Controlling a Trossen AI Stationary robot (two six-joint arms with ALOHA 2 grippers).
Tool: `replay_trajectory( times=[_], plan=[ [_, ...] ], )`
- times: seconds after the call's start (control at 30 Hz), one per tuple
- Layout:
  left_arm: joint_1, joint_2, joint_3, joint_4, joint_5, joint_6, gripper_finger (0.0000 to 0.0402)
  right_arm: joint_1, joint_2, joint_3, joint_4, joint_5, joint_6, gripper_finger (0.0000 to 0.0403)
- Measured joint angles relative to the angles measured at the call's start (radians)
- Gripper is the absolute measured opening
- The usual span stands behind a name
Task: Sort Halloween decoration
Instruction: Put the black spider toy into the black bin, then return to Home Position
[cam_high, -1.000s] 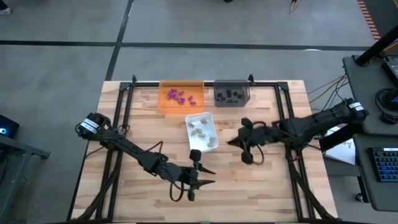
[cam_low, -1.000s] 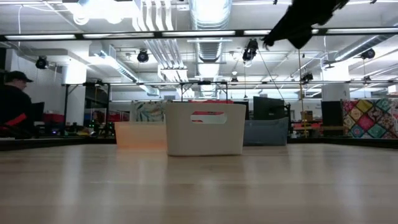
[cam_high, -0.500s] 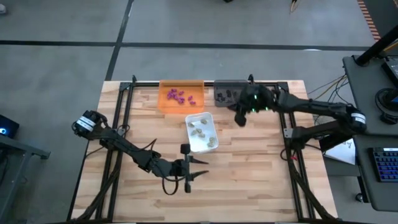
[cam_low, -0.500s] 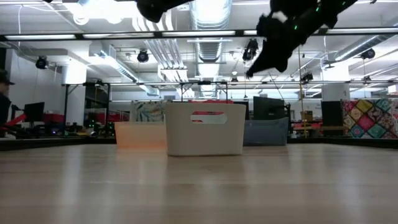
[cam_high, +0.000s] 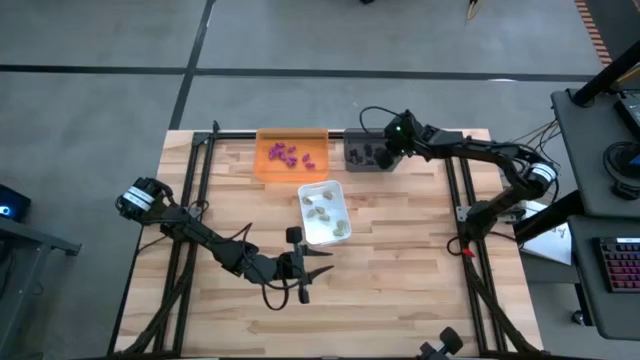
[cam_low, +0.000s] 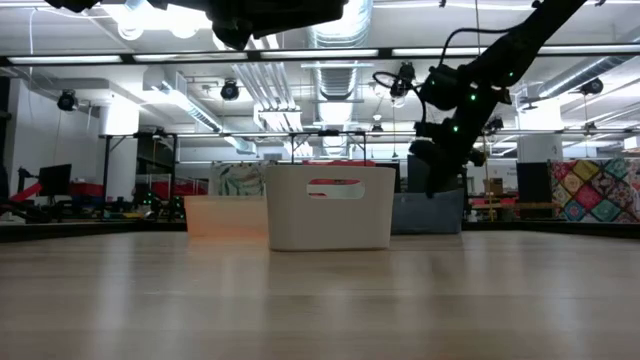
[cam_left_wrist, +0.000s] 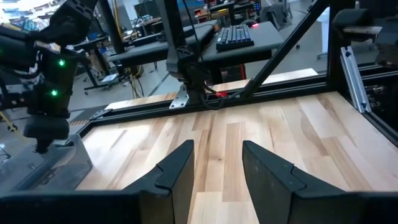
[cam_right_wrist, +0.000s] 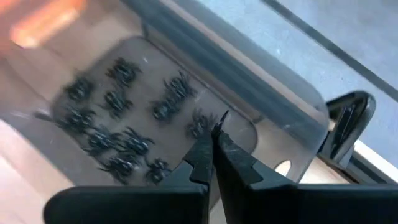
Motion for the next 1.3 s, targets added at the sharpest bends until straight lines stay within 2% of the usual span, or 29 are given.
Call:
replay_trajectory(
  times=[0.43,0.73,0.83,0.97,1.07,1.3],
  plan=[
    [0.007,0.0,-0.003,-0.002,-0.001,-0.008,0.0118,-0.002,0.029,0.0,0.0,0.0,-0.015,0.0013],
    [0.008,0.0,-0.003,-0.016,-0.002,-0.008,0.0118,-0.002,0.028,0.0,-0.002,-0.016,-0.018,0.0061],
    [0.008,-0.016,-0.004,-0.072,-0.001,-0.008,0.0117,-0.001,0.026,0.0,-0.003,-0.023,-0.019,0.0075],
    [0.008,-0.088,-0.013,-0.178,-0.001,-0.008,0.0116,0.014,-0.002,-0.002,-0.003,-0.09,-0.02,0.0089],
    [0.008,-0.162,-0.046,-0.224,0.0,-0.009,0.0116,0.052,-0.056,-0.014,-0.003,-0.094,-0.033,0.0092],
    [0.006,-0.383,-0.229,-0.225,0.0,-0.038,0.0116,0.217,-0.267,-0.075,0.011,-0.095,-0.099,0.0083]
  ],
)
